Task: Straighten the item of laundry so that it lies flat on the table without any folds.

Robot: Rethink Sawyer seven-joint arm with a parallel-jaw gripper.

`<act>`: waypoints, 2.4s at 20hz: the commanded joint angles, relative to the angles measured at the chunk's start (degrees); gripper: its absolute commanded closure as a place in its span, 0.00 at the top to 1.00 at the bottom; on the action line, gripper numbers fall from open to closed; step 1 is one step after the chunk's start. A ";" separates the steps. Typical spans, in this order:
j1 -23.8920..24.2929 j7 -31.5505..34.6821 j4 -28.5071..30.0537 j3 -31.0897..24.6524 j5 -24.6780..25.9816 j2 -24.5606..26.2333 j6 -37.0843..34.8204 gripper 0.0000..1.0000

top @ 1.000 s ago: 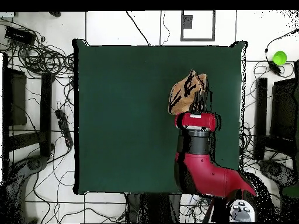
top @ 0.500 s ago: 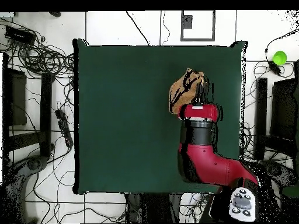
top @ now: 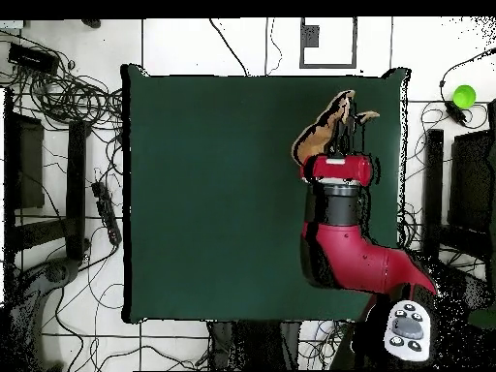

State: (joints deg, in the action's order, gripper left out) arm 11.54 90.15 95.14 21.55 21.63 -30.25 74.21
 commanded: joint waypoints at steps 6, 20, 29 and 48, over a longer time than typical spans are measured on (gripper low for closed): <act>-2.97 -4.52 -10.10 -2.06 -9.13 5.95 -4.14 0.00; -2.46 -6.79 -17.65 -2.13 -14.33 17.02 2.62 0.00; -3.14 -6.44 -15.89 -1.73 -16.58 23.72 11.41 0.00; -8.54 -3.33 -10.91 0.12 -24.29 33.16 17.40 0.00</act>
State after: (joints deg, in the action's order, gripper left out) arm 6.83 90.15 80.11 23.21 1.33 0.38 89.92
